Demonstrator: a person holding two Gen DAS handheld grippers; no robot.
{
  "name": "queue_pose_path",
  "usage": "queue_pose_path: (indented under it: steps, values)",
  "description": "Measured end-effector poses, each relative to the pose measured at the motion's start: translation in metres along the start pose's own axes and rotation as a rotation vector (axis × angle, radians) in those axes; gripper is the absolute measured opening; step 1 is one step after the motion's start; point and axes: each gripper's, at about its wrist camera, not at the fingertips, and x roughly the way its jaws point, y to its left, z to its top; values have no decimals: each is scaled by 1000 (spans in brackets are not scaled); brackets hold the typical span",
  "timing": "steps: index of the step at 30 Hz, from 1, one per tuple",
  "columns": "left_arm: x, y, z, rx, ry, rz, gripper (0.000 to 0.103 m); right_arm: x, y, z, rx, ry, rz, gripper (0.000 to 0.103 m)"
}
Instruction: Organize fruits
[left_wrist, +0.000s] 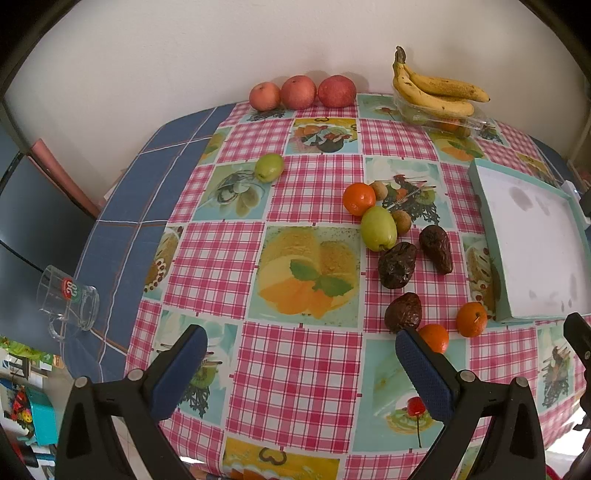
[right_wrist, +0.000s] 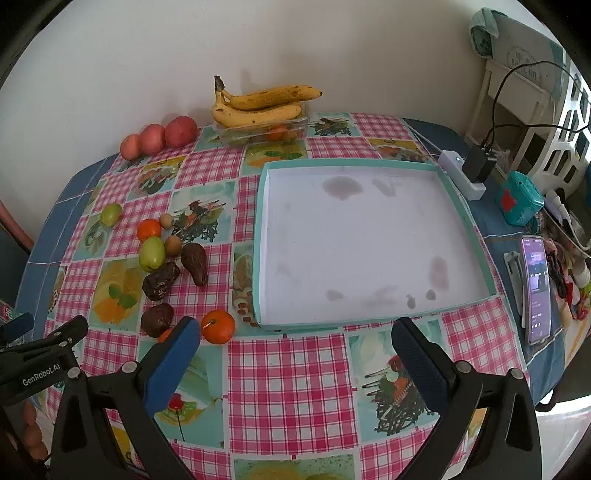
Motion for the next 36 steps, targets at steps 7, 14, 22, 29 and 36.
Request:
queue_pose_path:
  steps: [7,14,22,29,36]
  values:
    - [-2,0,1,-6,2,2,103,-1,0,0,5,-2,6,103]
    - [-2,1,0,-6,1,1,103,-1,-1,0,11,0,12,103]
    - [-2,1,0,-10,1,0,103,-2,-2,0,11,0,13,103]
    - [-4,1,1,-18,1,-1,103,-2,-1,0,12,2,12,103]
    - [-3,1,0,-18,0,-1,103,-1,0,-2,12,7,11,103]
